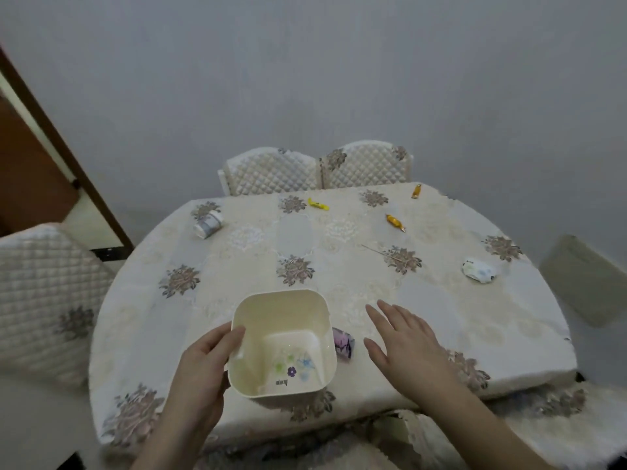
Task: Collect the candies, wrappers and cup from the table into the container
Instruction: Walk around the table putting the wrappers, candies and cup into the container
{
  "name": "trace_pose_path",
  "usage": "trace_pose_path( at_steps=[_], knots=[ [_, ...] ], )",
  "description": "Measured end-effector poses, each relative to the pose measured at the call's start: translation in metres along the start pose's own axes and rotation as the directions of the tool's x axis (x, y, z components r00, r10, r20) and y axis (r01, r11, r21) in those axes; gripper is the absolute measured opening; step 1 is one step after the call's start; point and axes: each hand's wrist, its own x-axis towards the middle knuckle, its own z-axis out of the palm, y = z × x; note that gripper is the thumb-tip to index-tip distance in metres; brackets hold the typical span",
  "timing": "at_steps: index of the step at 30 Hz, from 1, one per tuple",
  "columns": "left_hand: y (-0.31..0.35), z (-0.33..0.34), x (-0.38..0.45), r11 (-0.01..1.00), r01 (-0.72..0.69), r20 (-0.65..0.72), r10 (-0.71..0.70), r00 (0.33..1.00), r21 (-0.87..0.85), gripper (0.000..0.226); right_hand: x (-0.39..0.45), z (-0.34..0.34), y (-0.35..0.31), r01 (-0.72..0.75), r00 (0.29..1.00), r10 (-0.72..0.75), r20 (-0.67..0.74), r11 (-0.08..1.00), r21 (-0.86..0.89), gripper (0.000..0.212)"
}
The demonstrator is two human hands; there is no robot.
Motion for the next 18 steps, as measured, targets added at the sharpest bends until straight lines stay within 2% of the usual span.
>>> trace_pose_path(
  at_steps=[5, 12, 18],
  knots=[
    [-0.009, 0.013, 0.005, 1.0, 0.01, -0.12, -0.013, 0.993, -0.027, 0.019, 0.041, 0.028, 0.013, 0.127, 0.99, -0.129, 0.06, 0.991, 0.034, 0.059],
    [-0.022, 0.029, 0.01, 0.998, 0.036, -0.22, -0.046, 0.974, -0.049, 0.02, 0.082, 0.077, 0.021, 0.219, 0.966, -0.228, 0.125, 0.972, 0.08, 0.059],
    [-0.032, 0.036, 0.008, 0.996, 0.064, -0.282, -0.078, 0.956, -0.058, 0.017, 0.114, 0.138, 0.014, 0.281, 0.919, -0.292, 0.264, 0.957, 0.078, 0.063]
  ],
)
